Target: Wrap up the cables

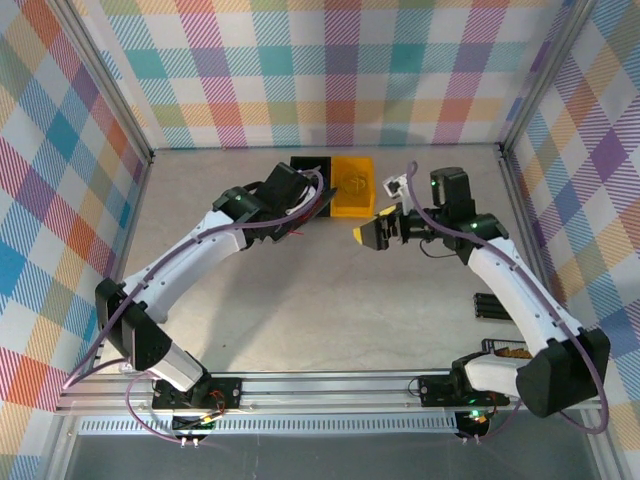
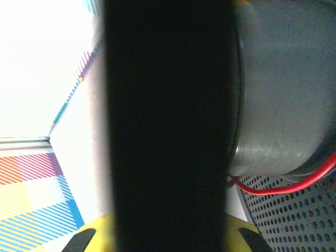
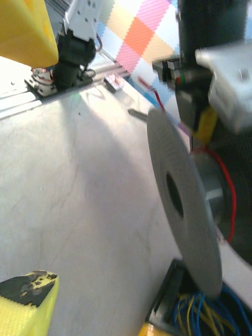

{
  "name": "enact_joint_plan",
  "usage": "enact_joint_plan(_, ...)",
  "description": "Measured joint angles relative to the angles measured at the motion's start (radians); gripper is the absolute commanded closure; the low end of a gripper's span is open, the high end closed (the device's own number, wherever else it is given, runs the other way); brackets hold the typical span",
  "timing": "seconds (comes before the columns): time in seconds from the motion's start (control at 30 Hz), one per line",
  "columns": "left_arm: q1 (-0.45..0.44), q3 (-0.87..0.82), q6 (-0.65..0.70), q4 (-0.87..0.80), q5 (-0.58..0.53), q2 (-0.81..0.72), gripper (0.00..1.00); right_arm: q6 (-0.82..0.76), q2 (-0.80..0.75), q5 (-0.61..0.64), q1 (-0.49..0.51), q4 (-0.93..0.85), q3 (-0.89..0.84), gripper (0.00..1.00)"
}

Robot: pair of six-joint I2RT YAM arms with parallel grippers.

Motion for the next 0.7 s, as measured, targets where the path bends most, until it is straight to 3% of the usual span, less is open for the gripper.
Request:
enact_joint_plan(0.23, 0.001, 0.135, -0.101, -0.183, 0.095, 0.102, 1.00, 0.031, -0.013, 0.090, 0.136, -0.003, 0.060, 0.01)
enact_joint_plan(0.3, 0.001, 0.172, -0.120, -0.220, 0.116, 0.128, 1.00, 0.027, 0.009, 0.116, 0.171, -0.011, 0.099, 0.08)
enact_joint_plan(0.37, 0.001, 0.214, -0.138, -0.257, 0.137, 0.155, 1.00, 0.021, 0.039, 0.140, 0.208, -0.022, 0.148, 0.23)
enact_joint_plan(0.43, 0.001, 0.248, -0.154, -0.286, 0.154, 0.176, 1.00, 0.022, 0.067, 0.168, 0.238, -0.033, 0.187, 0.29)
enact_joint_plan(0.7, 0.001, 0.355, -0.191, -0.382, 0.225, 0.248, 1.00, -0.003, 0.182, 0.285, 0.322, -0.080, 0.278, 0.30)
